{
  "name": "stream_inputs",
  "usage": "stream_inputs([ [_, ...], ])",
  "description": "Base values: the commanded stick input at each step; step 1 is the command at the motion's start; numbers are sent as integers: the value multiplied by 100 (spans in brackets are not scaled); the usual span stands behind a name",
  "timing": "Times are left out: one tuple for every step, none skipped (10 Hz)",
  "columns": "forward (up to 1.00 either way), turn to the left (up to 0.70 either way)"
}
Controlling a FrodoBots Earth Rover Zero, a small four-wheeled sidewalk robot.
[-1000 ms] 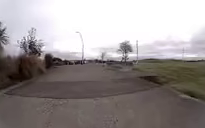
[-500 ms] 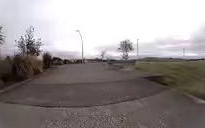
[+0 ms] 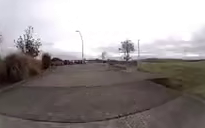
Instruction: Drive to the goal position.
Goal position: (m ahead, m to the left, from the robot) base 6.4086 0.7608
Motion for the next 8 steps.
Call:
stream_inputs([
  [100,0],
  [100,0],
  [100,0],
  [100,0],
  [100,0],
  [100,0],
  [100,0],
  [100,0],
])
